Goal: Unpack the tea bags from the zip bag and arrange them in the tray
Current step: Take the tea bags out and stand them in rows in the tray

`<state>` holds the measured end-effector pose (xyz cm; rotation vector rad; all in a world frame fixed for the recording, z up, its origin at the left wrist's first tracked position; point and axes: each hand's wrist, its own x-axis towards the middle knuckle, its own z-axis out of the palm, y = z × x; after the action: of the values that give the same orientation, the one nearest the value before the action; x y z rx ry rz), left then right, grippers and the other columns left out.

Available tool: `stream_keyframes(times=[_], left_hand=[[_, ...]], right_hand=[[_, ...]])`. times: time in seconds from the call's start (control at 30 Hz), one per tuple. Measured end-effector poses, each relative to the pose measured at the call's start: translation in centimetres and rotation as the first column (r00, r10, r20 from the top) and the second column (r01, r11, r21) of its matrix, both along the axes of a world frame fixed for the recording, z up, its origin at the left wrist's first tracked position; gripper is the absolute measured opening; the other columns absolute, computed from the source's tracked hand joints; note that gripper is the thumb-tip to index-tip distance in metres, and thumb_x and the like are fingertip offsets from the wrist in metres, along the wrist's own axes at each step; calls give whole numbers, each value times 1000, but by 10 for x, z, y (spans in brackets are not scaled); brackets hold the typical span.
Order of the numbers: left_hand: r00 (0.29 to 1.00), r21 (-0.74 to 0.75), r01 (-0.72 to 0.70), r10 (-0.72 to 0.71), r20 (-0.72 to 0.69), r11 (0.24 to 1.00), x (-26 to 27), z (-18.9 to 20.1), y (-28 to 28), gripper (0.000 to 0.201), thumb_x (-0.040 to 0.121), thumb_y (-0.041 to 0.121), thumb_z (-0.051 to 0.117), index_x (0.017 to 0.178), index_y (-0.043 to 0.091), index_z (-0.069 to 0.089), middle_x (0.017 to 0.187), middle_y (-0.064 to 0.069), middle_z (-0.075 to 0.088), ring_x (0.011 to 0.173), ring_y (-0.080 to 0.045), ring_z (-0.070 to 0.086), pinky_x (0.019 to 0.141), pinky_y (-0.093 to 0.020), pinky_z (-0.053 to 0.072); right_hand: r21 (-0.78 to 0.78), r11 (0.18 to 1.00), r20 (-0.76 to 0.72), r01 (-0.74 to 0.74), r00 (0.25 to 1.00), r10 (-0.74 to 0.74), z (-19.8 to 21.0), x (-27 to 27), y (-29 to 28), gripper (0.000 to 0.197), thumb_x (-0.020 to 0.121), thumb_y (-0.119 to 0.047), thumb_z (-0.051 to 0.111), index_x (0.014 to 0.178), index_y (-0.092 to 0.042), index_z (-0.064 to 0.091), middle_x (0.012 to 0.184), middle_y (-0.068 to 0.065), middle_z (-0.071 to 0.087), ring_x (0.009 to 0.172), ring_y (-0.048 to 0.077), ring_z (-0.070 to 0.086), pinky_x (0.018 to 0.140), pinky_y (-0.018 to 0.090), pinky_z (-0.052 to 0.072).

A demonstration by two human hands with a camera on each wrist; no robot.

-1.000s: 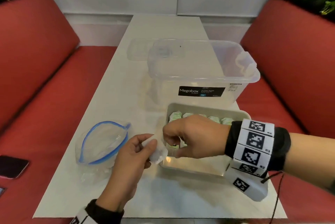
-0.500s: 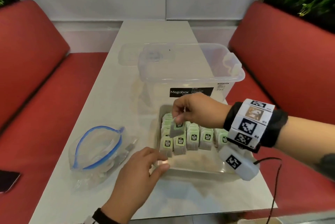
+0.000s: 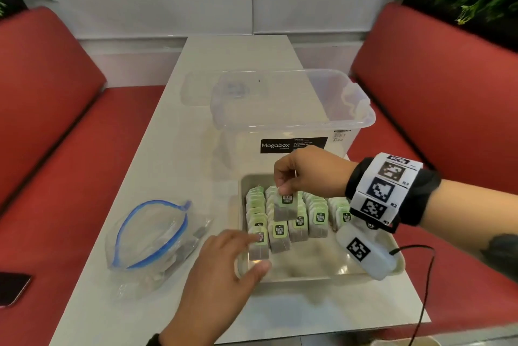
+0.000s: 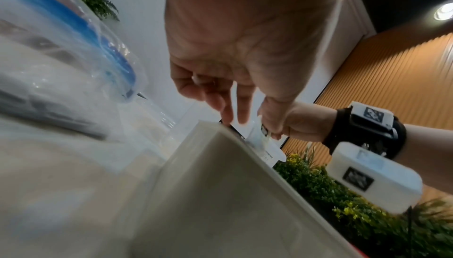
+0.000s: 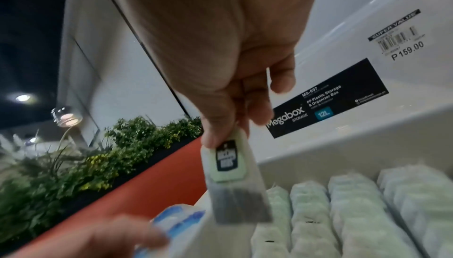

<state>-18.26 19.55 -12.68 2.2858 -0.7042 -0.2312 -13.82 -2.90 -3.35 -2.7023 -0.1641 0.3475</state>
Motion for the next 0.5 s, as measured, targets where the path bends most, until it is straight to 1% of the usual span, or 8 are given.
stream_keyframes(times=[0.1, 0.2, 0.27, 0.3, 0.33, 0.4, 0.43, 0.5], left_hand=[[990, -124, -134, 138, 25, 983, 11, 12, -10, 45, 81, 50, 59, 121, 46, 40, 117, 28, 39, 115, -1, 37, 93, -23, 34], [991, -178, -133, 128, -42, 975, 21, 29, -26, 45, 80, 41, 65, 117, 48, 39, 108, 35, 40, 111, 4, 38, 90, -19, 31], [990, -188, -128, 114, -86, 974, 25, 34, -35, 32, 79, 38, 67, 107, 43, 51, 99, 32, 51, 98, 7, 48, 81, -13, 35], [989, -191, -133, 116, -97, 973, 28, 35, -39, 19, 79, 37, 67, 94, 40, 57, 90, 28, 58, 89, 8, 53, 73, -9, 37], [987, -196, -138, 120, -103, 971, 29, 36, -42, 7, 79, 37, 66, 83, 35, 61, 79, 21, 63, 80, 5, 57, 65, -9, 39], [986, -197, -150, 132, -102, 969, 30, 36, -46, 12, 79, 37, 65, 69, 30, 64, 68, 12, 66, 69, -2, 59, 60, -18, 42], [984, -195, -156, 135, -115, 968, 29, 35, -48, 14, 79, 38, 65, 66, 32, 65, 68, 15, 66, 69, -1, 59, 61, -18, 42], [982, -197, -160, 135, -132, 967, 27, 34, -51, 17, 78, 38, 68, 61, 39, 65, 70, 28, 65, 76, 8, 58, 64, -9, 40]], right_hand=[[87, 996, 18, -8, 1000, 6, 0, -5, 3, 16, 79, -23, 74, 73, -30, 61, 76, -4, 69, 65, 6, 58, 66, 23, 47], [206, 978, 12, -23, 1000, 21, 3, -12, 8, 17, 78, -21, 75, 72, -30, 62, 74, 0, 69, 63, 14, 63, 61, 20, 48], [239, 970, 38, -40, 999, 32, 6, -15, 9, 13, 77, -21, 76, 75, -27, 65, 74, 2, 70, 65, 18, 65, 61, 20, 48], [234, 971, 61, -51, 997, 37, 7, -17, 9, 10, 76, -21, 77, 76, -25, 67, 74, 2, 70, 65, 17, 64, 61, 20, 46], [218, 974, 86, -58, 995, 41, 8, -18, 9, 9, 75, -23, 77, 78, -23, 69, 73, 1, 71, 64, 14, 62, 61, 19, 45], [168, 983, 119, -68, 992, 49, 8, -20, 7, 11, 75, -26, 77, 82, -21, 70, 71, -5, 69, 61, 5, 57, 60, 14, 40], [139, 988, 123, -69, 991, 52, 7, -21, 5, 12, 75, -27, 77, 83, -21, 70, 69, -9, 66, 60, 0, 55, 59, 10, 38], [103, 992, 101, -70, 993, 60, 6, -23, 3, 10, 76, -27, 77, 82, -22, 70, 65, -13, 62, 60, -5, 53, 59, 9, 37]])
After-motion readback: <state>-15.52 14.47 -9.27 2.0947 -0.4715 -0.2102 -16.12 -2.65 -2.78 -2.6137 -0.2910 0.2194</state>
